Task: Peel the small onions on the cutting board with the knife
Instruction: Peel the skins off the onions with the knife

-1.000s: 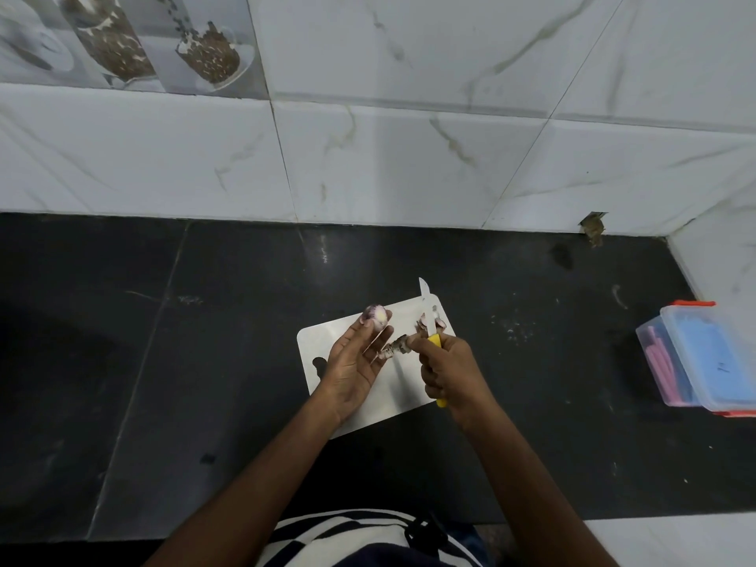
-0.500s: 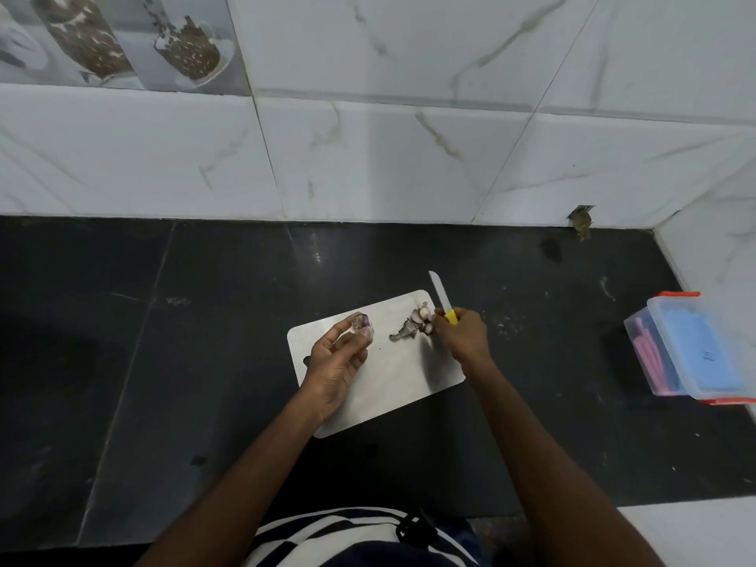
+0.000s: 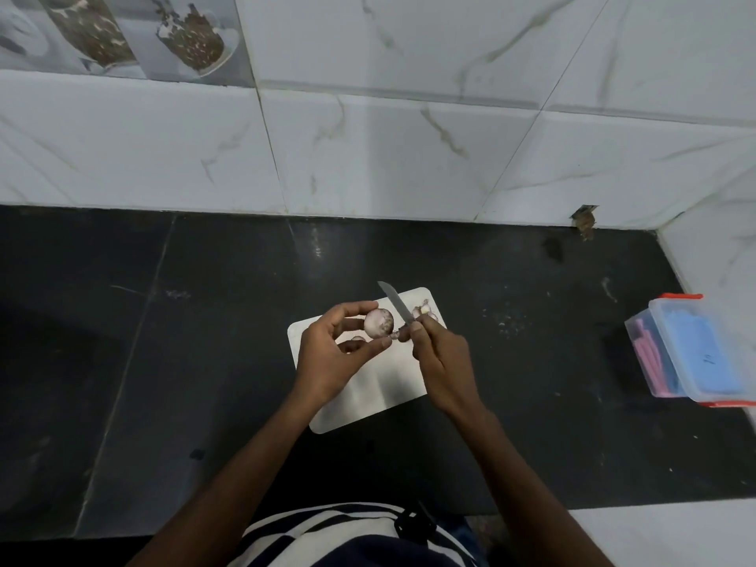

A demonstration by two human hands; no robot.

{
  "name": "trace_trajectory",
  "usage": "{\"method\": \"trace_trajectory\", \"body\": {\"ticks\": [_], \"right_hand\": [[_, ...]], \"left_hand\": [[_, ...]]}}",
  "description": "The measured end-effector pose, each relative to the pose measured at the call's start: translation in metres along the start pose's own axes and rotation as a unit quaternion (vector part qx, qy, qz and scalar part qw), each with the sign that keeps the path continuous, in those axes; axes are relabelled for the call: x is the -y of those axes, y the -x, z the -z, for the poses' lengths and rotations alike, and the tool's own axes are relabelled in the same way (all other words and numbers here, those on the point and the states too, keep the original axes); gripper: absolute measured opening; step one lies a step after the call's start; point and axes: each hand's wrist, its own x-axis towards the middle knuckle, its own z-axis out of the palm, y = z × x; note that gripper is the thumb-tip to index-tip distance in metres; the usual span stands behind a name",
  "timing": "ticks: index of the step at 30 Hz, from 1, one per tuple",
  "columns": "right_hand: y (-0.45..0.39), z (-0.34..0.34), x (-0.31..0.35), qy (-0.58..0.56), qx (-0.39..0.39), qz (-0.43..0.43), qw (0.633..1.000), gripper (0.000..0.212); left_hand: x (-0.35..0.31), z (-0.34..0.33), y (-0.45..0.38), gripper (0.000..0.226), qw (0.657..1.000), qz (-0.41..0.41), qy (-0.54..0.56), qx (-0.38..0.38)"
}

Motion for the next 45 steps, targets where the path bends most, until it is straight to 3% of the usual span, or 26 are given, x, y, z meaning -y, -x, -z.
{"method": "trace_trajectory", "body": {"ticks": [4, 14, 18, 27, 35, 40, 45], "right_hand": [[0.003, 0.003, -0.007, -0.034, 0.016, 0.038, 0.999, 0.046], [-0.004, 0.015, 0.003, -0.009, 0.01, 0.133, 0.991, 0.04], [-0.002, 0.009, 0.009, 0.023, -0.012, 0.148, 0.989, 0.046], [0.008, -0.004, 0.017, 0.051, -0.06, 0.134, 0.988, 0.035], [0.01, -0.003, 0.026, 0.066, -0.031, 0.153, 0.986, 0.046], [0.001, 0.003, 0.027, 0.137, -0.003, 0.193, 0.972, 0.056], [-0.002, -0.01, 0.03, -0.041, -0.038, 0.168, 0.984, 0.038]], "left_hand": [[-0.009, 0.004, 0.002, 0.049, 0.998, -0.062, -0.008, 0.019], [-0.017, 0.005, 0.009, 0.049, 0.988, -0.056, 0.116, 0.087], [-0.022, 0.003, 0.01, 0.051, 0.986, -0.049, 0.138, 0.081], [-0.03, -0.006, 0.015, 0.045, 0.981, -0.019, 0.187, 0.038], [-0.041, 0.011, 0.012, 0.047, 0.988, -0.057, 0.117, 0.078], [-0.049, 0.027, 0.005, 0.038, 0.984, -0.115, 0.017, 0.137], [-0.05, 0.013, 0.009, 0.045, 0.987, -0.086, 0.094, 0.097]]}}
